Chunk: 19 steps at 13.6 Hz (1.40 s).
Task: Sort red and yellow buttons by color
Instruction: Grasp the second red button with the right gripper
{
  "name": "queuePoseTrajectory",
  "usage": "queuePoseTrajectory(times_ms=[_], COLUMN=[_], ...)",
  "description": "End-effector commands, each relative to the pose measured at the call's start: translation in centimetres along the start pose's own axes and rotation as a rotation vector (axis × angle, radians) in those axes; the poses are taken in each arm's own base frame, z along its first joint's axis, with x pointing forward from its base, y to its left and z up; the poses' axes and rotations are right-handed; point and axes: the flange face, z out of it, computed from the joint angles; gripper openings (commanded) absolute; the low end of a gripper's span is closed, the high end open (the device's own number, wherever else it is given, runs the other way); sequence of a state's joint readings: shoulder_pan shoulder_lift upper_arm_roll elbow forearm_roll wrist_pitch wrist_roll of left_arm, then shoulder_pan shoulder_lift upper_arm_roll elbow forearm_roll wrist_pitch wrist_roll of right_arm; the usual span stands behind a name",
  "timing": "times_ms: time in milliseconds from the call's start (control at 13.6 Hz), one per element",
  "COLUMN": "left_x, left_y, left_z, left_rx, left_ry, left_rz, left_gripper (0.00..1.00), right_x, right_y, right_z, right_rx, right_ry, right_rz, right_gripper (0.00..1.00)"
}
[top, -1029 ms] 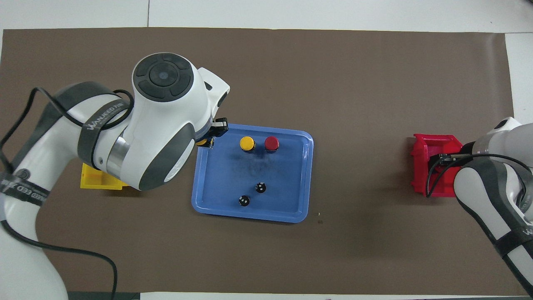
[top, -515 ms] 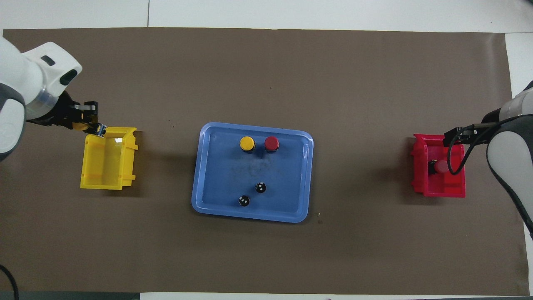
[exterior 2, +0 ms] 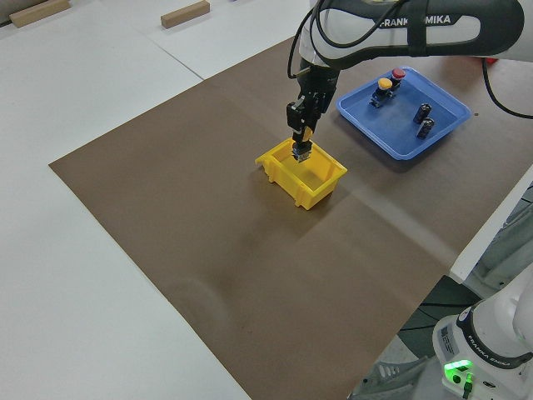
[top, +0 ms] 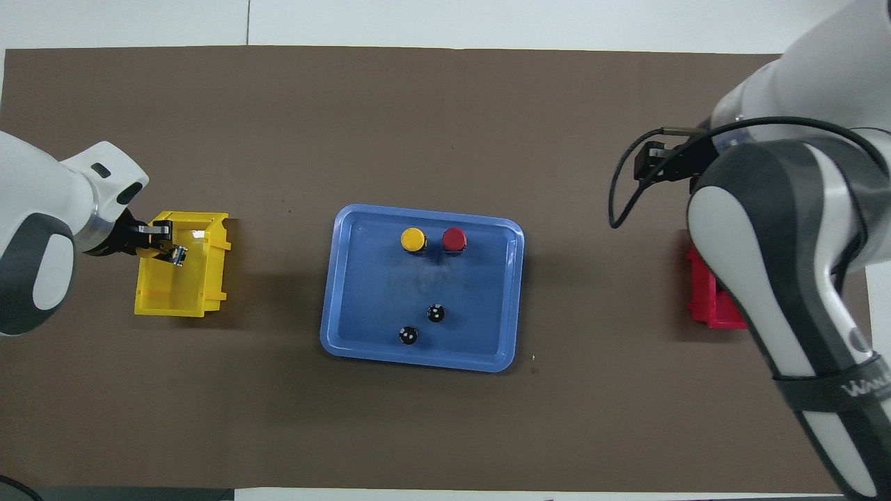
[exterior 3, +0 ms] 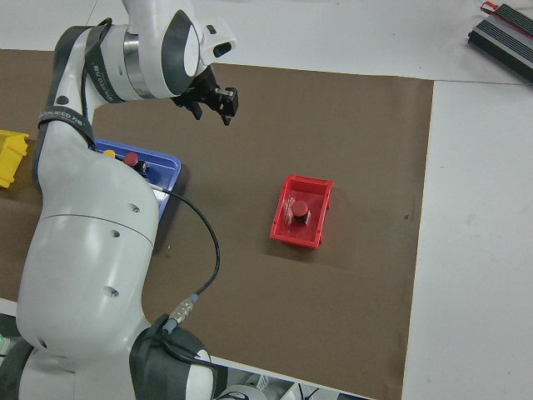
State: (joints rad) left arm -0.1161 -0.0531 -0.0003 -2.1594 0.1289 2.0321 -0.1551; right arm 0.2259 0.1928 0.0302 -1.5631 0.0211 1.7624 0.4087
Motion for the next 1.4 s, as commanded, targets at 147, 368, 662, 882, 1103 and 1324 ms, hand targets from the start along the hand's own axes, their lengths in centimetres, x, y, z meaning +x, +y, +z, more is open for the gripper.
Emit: queuePoseTrajectory(times_ms=[147, 368, 662, 882, 1103, 1324], left_x=[-1.8, -2.8, -3.3, -3.4, -3.3, -3.1], left_y=[-0.4, -0.3, -0.1, -1.1, -1.2, -1.1], left_z=[2.6, 4.5, 5.7, 6.0, 5.9, 5.8], left_rx=[-0.019, -0.016, -0.019, -0.021, -0.022, -0.023], left_ry=[0.062, 0.022, 0.025, 0.027, 0.035, 0.041], left_rz=[-0.026, -0.023, -0.016, -0.026, -0.026, -0.025], left_gripper=[0.02, 0.02, 0.02, 0.02, 0.25, 0.59], right_x=[-1.0, -2.4, -3.7, -4.4, -5.2, -6.0], right_y=[-8.8, -14.1, -19.8, -20.8, -20.2, -19.8], right_z=[1.6, 5.1, 11.6, 14.9, 16.8, 17.7], right_rx=[0.076, 0.087, 0.081, 0.036, 0.023, 0.024], right_ry=[0.085, 0.096, 0.124, 0.122, 0.107, 0.089], right_rz=[0.038, 0.044, 0.020, -0.007, -0.013, -0.010], right_gripper=[0.68, 0.68, 0.68, 0.68, 0.68, 0.68])
